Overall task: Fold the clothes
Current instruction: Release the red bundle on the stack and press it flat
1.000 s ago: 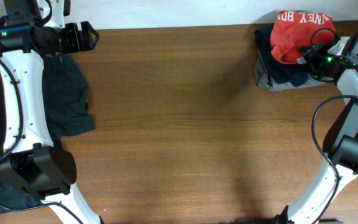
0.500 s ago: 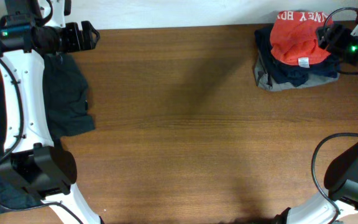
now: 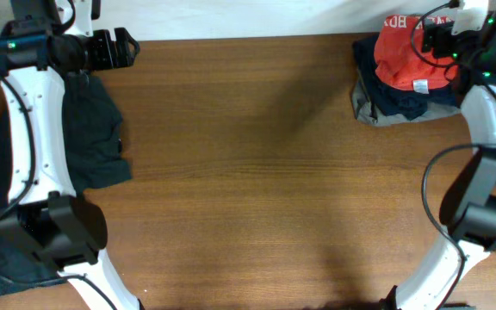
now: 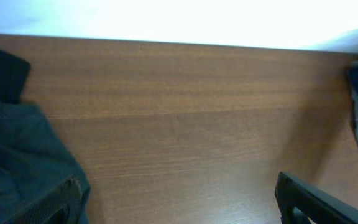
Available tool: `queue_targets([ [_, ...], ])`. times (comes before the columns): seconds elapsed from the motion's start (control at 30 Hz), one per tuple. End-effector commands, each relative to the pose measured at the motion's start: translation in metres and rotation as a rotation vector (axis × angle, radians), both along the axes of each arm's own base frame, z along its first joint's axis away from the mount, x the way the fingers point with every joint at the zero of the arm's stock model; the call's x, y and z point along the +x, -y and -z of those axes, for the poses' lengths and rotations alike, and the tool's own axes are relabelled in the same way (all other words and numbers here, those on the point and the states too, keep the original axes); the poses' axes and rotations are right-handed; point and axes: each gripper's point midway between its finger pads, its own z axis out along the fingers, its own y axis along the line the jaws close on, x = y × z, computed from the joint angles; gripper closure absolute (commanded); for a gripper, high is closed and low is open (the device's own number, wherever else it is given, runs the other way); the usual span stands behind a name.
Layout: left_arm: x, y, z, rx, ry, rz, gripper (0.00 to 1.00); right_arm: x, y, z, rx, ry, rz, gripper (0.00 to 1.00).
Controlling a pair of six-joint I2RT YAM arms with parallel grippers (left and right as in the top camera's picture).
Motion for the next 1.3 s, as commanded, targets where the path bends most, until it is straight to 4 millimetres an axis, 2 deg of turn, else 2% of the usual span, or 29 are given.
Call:
queue_targets([
  [0.0,0.011,0.002,0.027,0.005,-0.038,0.022,0.01,0.015,0.014,0.044,0.041,-0.007,0.052,0.08],
  [0.07,0.014,0.002,0.035,0.004,-0.047,0.022,0.01,0.019,0.017,0.070,0.061,-0.022,0.057,0.08],
  [0.17,0.017,0.001,0.043,0.002,-0.058,0.022,0.01,0.022,0.018,0.123,0.084,-0.087,0.061,0.06],
  [0.23,0.019,0.001,0.050,0.000,-0.070,0.022,0.01,0.019,0.023,0.166,0.137,-0.153,0.111,0.01],
  [0.3,0.020,0.001,0.056,-0.002,-0.081,0.022,0.01,0.011,0.030,0.204,0.187,-0.222,0.166,0.01],
  [0.37,0.020,0.001,0.060,-0.003,-0.090,0.022,0.01,0.003,0.031,0.233,0.229,-0.276,0.185,0.01],
  [0.47,0.021,0.001,0.063,-0.004,-0.093,0.023,0.01,-0.006,0.033,0.258,0.265,-0.332,0.195,0.01],
  [0.6,0.022,0.000,0.062,-0.002,-0.087,0.022,0.01,-0.010,0.033,0.259,0.284,-0.353,0.185,0.01],
  [0.7,0.022,-0.001,0.062,0.003,-0.088,0.018,0.01,-0.007,0.035,0.241,0.293,-0.339,0.169,0.01],
  [0.83,0.022,-0.002,0.063,0.010,-0.089,0.014,0.01,0.003,0.041,0.181,0.286,-0.277,0.152,0.01],
  [1.07,0.022,-0.005,0.063,0.018,-0.091,0.005,0.01,0.012,0.045,0.030,0.231,-0.127,0.139,0.01],
  [1.17,0.022,-0.005,0.063,0.018,-0.091,0.004,0.01,0.005,0.042,-0.035,0.205,-0.054,0.132,0.01],
  [1.27,0.022,-0.005,0.063,0.018,-0.091,0.004,0.01,-0.008,0.033,-0.088,0.186,-0.004,0.123,0.01],
])
